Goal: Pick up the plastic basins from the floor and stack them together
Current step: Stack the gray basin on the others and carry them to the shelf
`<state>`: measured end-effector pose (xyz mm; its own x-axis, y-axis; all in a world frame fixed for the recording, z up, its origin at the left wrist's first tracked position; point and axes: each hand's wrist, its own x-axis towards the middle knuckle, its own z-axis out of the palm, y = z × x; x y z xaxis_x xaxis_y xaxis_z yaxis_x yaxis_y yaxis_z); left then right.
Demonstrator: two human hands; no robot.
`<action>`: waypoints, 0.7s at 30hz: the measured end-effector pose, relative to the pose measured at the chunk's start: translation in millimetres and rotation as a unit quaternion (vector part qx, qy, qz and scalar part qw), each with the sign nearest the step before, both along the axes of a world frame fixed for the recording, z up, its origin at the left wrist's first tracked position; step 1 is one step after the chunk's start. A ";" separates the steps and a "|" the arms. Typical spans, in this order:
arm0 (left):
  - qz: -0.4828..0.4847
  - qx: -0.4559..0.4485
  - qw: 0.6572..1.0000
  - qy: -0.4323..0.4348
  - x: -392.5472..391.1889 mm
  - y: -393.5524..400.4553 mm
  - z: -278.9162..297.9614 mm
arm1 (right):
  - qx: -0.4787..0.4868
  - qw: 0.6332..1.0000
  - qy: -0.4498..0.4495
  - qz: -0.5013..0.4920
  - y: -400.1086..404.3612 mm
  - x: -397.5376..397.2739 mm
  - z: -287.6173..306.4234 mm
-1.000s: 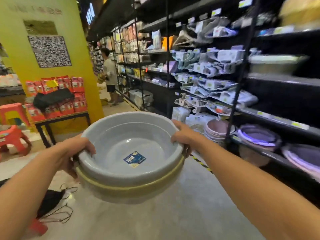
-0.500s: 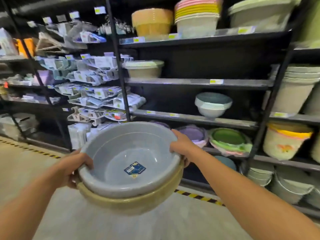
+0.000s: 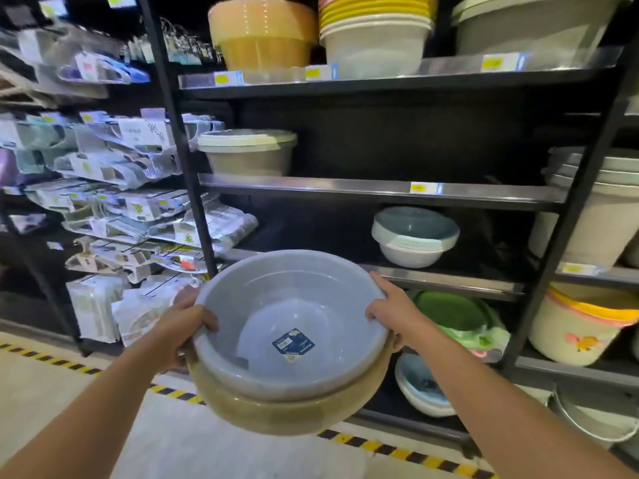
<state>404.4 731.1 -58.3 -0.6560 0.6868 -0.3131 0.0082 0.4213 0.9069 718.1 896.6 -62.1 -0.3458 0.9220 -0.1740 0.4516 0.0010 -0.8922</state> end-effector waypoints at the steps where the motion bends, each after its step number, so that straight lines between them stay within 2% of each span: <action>1: -0.006 0.000 1.000 -0.003 -14.4 24.9 -2.9 | -0.010 1.000 0.004 -0.009 21.7 -13.4 -3.7; 7: -0.057 0.026 0.998 -0.012 -87.2 135.8 -17.0 | -0.017 0.998 0.048 -0.048 115.7 -74.0 -15.2; 11: -0.111 0.104 0.988 -0.017 -127.4 206.7 -29.8 | 0.003 0.990 0.116 -0.080 172.9 -108.8 -22.7; 15: -0.160 0.203 0.966 -0.033 -154.3 254.1 -47.4 | 0.031 0.977 0.177 -0.114 215.2 -131.4 -37.8; 21: -0.282 0.243 0.928 -0.019 -196.8 316.3 -71.8 | 0.083 0.972 0.210 -0.069 268.4 -149.8 -44.5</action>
